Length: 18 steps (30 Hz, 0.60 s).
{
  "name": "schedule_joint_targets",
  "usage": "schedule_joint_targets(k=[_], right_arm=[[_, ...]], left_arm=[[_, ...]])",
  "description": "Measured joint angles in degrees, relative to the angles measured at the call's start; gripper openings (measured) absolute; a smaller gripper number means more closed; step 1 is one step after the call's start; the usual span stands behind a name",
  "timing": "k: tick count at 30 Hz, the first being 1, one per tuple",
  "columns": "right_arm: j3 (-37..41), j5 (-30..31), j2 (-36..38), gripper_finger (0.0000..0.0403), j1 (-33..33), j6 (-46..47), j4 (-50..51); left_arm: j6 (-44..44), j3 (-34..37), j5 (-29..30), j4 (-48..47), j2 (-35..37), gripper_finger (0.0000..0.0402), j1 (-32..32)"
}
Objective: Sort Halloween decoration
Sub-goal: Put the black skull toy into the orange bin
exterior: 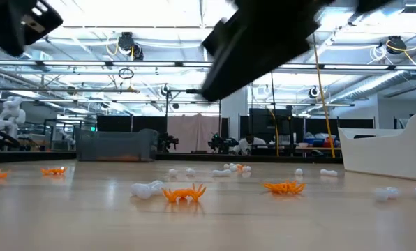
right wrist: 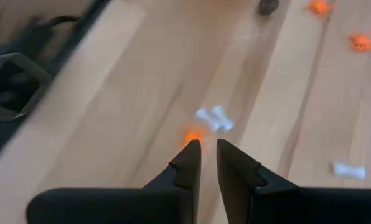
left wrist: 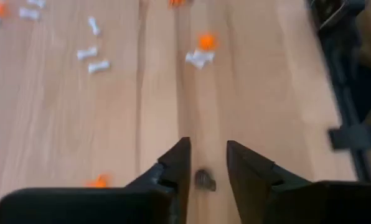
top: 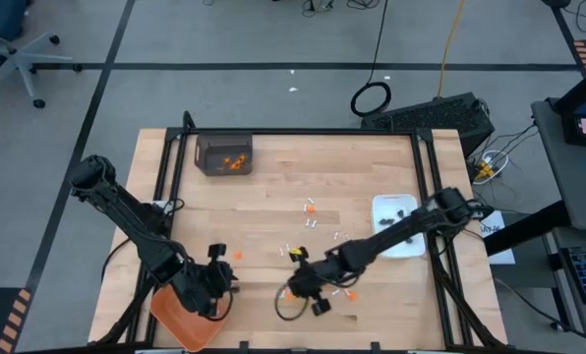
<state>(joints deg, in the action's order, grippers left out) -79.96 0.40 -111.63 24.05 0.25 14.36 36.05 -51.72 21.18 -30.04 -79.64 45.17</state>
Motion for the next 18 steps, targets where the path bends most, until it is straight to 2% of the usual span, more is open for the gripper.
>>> schedule_joint_targets(k=[8,14,18], right_arm=[[-0.02,8.5,9.08,0.004,9.47,2.77,12.75],[-0.02,17.1,12.32,0.004,15.78,2.3,13.8],[-0.02,19.48,13.02,0.004,17.51,1.37,13.75]], left_arm=[[0.23,-0.14,-11.92,-2.01,-4.25,0.0006,-5.06],[-0.37,-0.14,-17.22,-2.14,-9.37,0.0006,-9.41],[-0.37,-0.14,-22.08,-2.15,-12.5,0.0006,-11.28]])
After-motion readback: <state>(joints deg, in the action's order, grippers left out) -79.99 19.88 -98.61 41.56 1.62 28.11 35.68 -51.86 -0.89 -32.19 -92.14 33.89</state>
